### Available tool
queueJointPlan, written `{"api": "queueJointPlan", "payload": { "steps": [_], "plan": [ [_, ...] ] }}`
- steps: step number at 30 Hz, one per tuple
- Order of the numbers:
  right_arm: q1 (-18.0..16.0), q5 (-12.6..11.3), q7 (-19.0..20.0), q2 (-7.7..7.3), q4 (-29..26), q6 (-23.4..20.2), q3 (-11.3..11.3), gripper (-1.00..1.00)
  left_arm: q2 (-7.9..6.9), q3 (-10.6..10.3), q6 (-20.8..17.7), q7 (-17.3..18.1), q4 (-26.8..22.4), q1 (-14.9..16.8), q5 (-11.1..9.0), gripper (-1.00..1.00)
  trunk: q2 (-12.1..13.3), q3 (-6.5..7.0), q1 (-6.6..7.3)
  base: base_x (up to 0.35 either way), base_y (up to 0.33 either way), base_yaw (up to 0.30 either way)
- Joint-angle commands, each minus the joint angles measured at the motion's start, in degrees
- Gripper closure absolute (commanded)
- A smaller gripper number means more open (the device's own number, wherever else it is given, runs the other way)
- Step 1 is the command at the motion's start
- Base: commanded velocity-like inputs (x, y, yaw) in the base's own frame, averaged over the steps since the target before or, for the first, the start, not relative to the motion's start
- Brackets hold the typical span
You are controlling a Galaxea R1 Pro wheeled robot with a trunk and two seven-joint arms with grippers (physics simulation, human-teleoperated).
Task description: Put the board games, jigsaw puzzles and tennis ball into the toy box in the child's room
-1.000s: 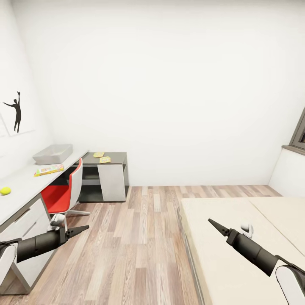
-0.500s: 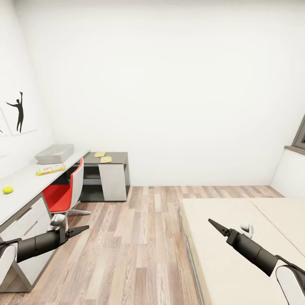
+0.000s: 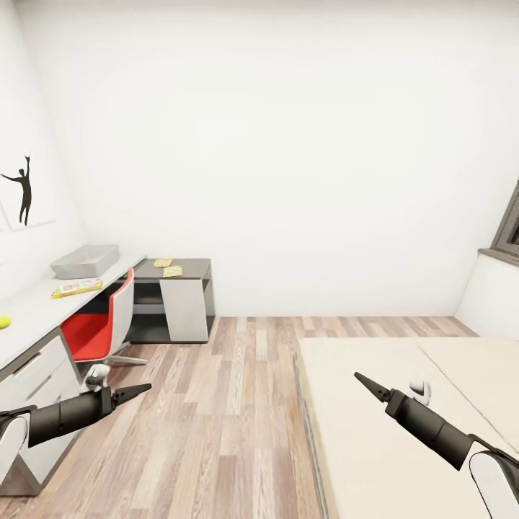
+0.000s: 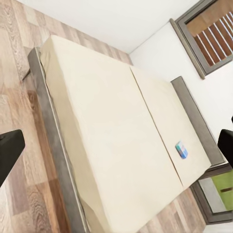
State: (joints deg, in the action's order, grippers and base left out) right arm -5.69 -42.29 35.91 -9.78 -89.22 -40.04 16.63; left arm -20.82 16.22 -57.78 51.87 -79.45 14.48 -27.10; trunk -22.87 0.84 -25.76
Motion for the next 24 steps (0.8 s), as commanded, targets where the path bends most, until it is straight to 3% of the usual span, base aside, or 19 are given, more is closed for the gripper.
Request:
{"api": "queueJointPlan", "payload": {
  "steps": [1, 24],
  "plan": [
    [0.0, -0.2, 0.1, 0.01, 0.0, -0.4, 0.1, -1.0, 0.0, 0.0, -0.2, 0.3, 0.0, 0.0, 0.1, -1.0, -0.1, -0.03, -0.02, 0.0, -0.241, 0.0],
    [0.0, -0.2, 0.1, 0.02, 0.0, -0.4, 0.1, -1.0, -0.01, 0.0, -0.2, 0.3, 0.0, 0.0, 0.1, -1.0, -0.1, -0.03, -0.02, 0.0, -0.23, 0.0]
  ]
}}
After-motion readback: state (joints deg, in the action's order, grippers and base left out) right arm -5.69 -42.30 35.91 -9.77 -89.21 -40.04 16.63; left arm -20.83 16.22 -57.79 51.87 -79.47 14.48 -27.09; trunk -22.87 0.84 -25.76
